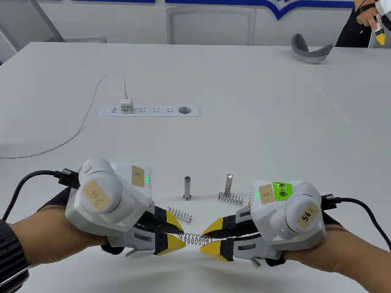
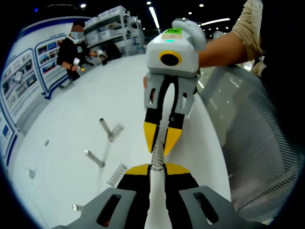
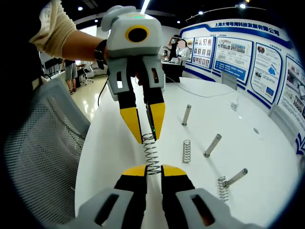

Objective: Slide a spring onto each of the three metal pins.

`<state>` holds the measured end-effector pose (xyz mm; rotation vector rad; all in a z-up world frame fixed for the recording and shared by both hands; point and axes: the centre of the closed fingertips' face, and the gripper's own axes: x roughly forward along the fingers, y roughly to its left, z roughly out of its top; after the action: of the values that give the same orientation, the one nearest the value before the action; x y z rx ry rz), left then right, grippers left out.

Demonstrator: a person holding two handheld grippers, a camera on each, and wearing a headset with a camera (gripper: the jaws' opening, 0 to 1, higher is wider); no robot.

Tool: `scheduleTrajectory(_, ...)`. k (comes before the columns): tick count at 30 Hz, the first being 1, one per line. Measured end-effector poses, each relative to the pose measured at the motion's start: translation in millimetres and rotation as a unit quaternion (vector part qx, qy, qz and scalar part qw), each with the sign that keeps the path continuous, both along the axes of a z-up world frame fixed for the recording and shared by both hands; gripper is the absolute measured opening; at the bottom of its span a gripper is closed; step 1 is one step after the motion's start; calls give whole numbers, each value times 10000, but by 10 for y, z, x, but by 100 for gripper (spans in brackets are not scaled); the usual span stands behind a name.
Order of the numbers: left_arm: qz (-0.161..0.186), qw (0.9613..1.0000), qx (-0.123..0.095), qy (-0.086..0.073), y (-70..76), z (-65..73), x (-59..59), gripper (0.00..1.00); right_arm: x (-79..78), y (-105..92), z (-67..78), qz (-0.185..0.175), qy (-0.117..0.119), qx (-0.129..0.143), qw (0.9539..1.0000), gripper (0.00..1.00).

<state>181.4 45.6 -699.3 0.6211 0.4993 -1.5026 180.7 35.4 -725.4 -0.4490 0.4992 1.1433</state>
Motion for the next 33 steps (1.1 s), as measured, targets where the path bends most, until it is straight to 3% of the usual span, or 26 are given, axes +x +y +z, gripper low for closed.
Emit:
scheduleTrajectory(9, 70, 9991, -403, 117, -135, 180, -25, 9, -2, 21, -2, -45, 66, 98, 9999, 12)
scheduleTrajectory(20, 192, 9960, -843, 234, -230, 342, -28, 10, 10, 147, 107, -100, 83, 389, 9992, 12)
scheduleTrajectory(28, 209, 9958, -856, 249, -214, 342, -36, 10, -1, 169, 104, -96, 80, 398, 9991, 13)
scheduleTrajectory(33, 282, 9959, -828, 226, -158, 338, 6, 10, 6, 142, 88, -160, 100, 382, 9991, 18)
